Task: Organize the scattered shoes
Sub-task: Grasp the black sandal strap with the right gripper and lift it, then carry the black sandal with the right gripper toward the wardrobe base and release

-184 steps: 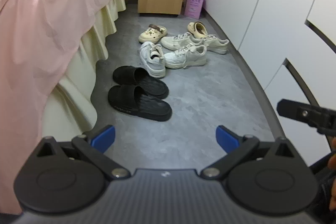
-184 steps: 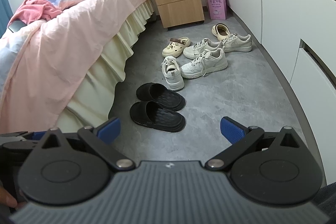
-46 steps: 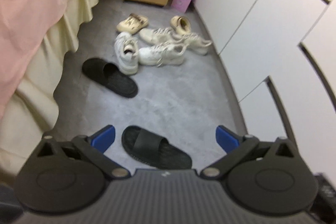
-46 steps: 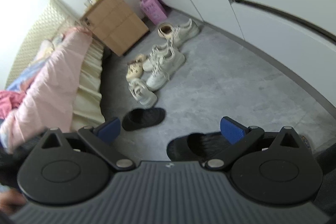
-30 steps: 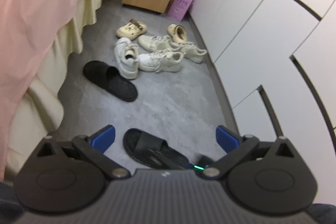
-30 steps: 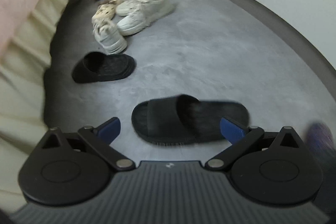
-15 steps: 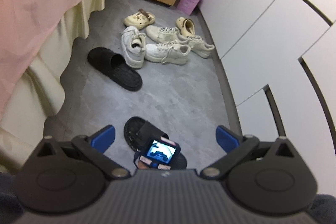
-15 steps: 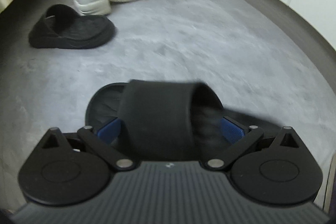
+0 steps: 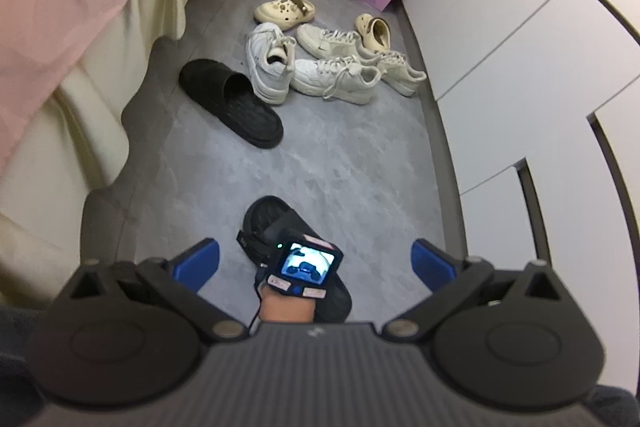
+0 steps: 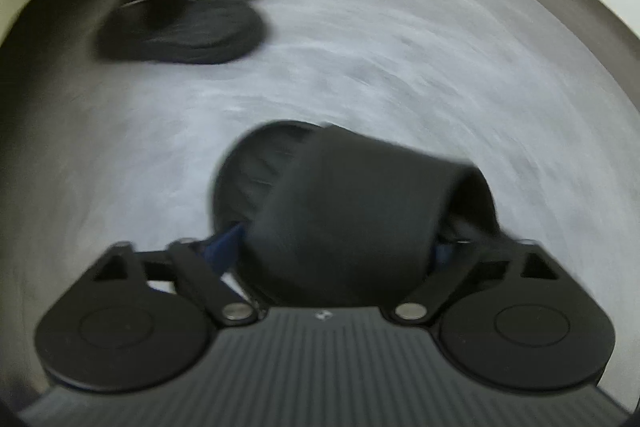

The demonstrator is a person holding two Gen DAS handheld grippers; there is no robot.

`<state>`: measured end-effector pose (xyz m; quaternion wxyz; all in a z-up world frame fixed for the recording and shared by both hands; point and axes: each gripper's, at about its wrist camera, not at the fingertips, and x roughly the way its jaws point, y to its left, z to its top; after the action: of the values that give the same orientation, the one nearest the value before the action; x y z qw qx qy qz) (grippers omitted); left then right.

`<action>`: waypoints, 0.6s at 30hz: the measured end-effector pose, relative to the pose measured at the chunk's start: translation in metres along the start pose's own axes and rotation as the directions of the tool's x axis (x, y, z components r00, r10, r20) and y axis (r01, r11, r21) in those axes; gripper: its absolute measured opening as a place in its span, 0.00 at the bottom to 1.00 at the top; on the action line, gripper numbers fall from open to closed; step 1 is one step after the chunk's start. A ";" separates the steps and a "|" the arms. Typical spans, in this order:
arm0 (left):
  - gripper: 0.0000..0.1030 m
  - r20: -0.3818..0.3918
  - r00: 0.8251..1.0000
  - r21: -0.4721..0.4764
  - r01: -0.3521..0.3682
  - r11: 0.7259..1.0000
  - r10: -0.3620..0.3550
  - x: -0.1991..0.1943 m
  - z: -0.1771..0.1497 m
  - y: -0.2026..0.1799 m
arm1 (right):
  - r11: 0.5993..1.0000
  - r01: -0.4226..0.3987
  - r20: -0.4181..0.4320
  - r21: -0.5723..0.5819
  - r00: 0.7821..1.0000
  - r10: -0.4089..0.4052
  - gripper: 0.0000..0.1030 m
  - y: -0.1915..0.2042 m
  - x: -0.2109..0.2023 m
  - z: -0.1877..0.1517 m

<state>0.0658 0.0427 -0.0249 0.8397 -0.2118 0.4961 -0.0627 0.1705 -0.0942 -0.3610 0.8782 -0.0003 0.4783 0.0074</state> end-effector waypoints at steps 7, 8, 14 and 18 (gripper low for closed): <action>1.00 -0.010 1.000 -0.016 0.026 1.000 -0.026 -0.003 -0.002 0.000 | 0.977 -0.150 -0.022 -0.154 0.989 0.148 0.75 -0.025 -0.020 -0.022; 1.00 -0.010 1.000 -0.016 0.025 1.000 -0.025 -0.003 -0.002 0.000 | 0.973 -0.161 -0.026 -0.168 0.987 0.159 0.76 -0.032 -0.024 -0.029; 1.00 -0.027 0.999 -0.011 0.039 0.999 -0.039 -0.003 -0.009 -0.005 | 0.984 -0.099 -0.011 -0.150 0.995 0.098 0.97 -0.065 -0.044 -0.059; 1.00 -0.031 0.998 0.002 0.051 0.999 -0.051 -0.004 -0.013 -0.011 | 0.997 -0.008 0.041 0.082 0.999 0.005 0.98 -0.078 -0.064 -0.066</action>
<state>0.0535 0.0306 -0.0225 0.8303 -0.2222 0.5034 -0.0880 0.0811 -0.1732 -0.3439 0.8869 0.0377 0.4603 -0.0093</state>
